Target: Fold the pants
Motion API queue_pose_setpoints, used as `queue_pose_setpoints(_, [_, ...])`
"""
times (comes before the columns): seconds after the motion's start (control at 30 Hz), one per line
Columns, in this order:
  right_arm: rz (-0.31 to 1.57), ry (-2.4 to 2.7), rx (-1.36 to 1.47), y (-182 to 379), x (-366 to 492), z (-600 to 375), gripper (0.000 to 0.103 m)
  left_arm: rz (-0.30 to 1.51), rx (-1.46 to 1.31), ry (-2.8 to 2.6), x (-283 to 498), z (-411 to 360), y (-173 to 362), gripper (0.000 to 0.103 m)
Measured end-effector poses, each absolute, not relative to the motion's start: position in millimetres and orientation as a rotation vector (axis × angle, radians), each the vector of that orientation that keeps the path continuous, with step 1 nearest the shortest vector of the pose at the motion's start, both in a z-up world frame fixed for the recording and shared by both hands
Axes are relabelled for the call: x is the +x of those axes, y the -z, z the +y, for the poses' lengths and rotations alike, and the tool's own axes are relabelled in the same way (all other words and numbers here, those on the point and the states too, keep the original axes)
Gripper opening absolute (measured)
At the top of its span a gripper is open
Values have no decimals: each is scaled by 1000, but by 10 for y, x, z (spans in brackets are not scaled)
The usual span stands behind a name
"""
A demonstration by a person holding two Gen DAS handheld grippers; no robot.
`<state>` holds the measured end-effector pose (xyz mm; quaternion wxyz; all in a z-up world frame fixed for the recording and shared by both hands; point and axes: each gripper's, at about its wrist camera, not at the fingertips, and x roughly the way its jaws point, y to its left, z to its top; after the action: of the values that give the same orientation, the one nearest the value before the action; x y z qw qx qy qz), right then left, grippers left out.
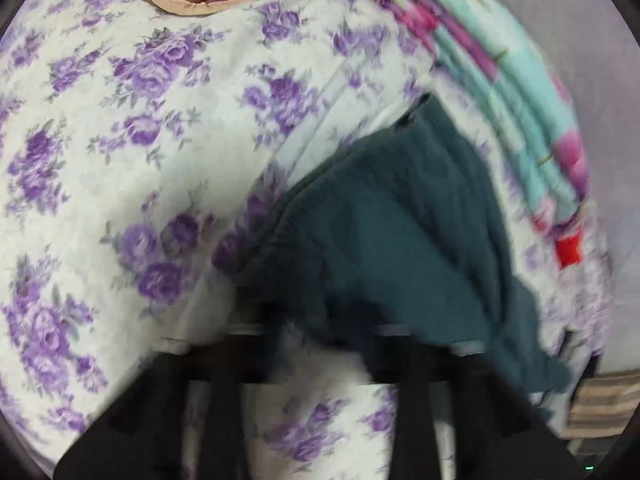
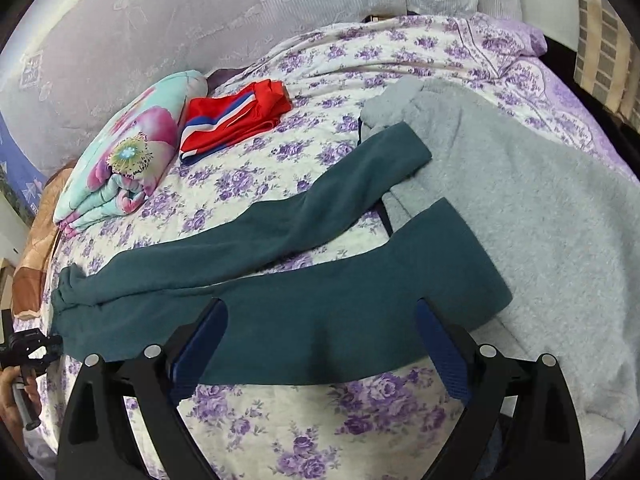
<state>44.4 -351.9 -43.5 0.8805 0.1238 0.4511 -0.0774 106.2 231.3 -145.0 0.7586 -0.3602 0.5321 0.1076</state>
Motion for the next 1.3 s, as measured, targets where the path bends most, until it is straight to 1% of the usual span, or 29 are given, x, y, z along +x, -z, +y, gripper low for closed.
queue_pose_setpoints(0.07, [953,151,262,464,475,-3492,95,1146,-823,-227,1036,2331,1394,6])
queue_pose_setpoints(0.2, [970,134,258,496,546,-3421,95,1099,-767,-174,979,2204,1153,8])
queue_pose_setpoints(0.27, [984,125,262,523,580,-3383,95,1105,-780,-172,1010,2210,1162,9])
queue_pose_setpoints(0.4, [1010,101,266,527,622,-3309,95,1086,-783,-226,963,2313,1128,6])
queue_pose_setpoints(0.5, [1004,106,226,461,602,-3298,95,1035,-717,-262,876,2318,746,5])
queue_pose_setpoints(0.53, [1005,110,208,452,599,-3301,95,1011,-666,-274,814,2308,503,5])
queue_pose_setpoints(0.6, [1023,115,191,485,609,-3307,97,976,-604,-310,694,2341,207,5])
queue_pose_setpoints(0.67, [1073,113,173,607,650,-3291,97,979,-565,-348,643,2444,121,5])
queue_pose_setpoints(0.73, [1124,115,135,789,711,-3257,97,1019,-524,-398,642,2542,228,7])
queue_pose_setpoints(0.8, [1173,130,77,1034,743,-3231,97,1094,-437,-431,708,2557,462,20])
queue_pose_setpoints(0.83, [1238,178,6,1233,779,-3247,97,1161,-357,-498,736,2579,675,24])
queue_pose_setpoints(0.9, [1284,200,-16,1392,781,-3311,97,1234,-330,-600,668,2698,893,22])
queue_pose_setpoints(0.93, [1277,188,26,1367,764,-3372,97,1205,-363,-637,581,2778,882,22])
queue_pose_setpoints(0.97, [1265,192,51,1306,751,-3411,97,1166,-389,-657,511,2823,831,25])
queue_pose_setpoints(1.0, [1233,187,84,1186,737,-3459,97,1133,-406,-667,442,2860,769,40])
queue_pose_setpoints(1.03, [1195,169,117,1072,735,-3502,97,1110,-411,-664,401,2866,703,49])
queue_pose_setpoints(1.07, [1155,154,151,966,741,-3545,97,1097,-404,-648,384,2857,647,61])
queue_pose_setpoints(1.1, [1122,148,176,885,760,-3585,97,1084,-393,-621,391,2814,601,64])
queue_pose_setpoints(1.13, [1081,149,202,788,806,-3644,97,1068,-371,-562,437,2730,539,65])
queue_pose_setpoints(1.3, [1011,219,208,686,1321,-3959,97,1048,-254,-393,807,2298,470,82])
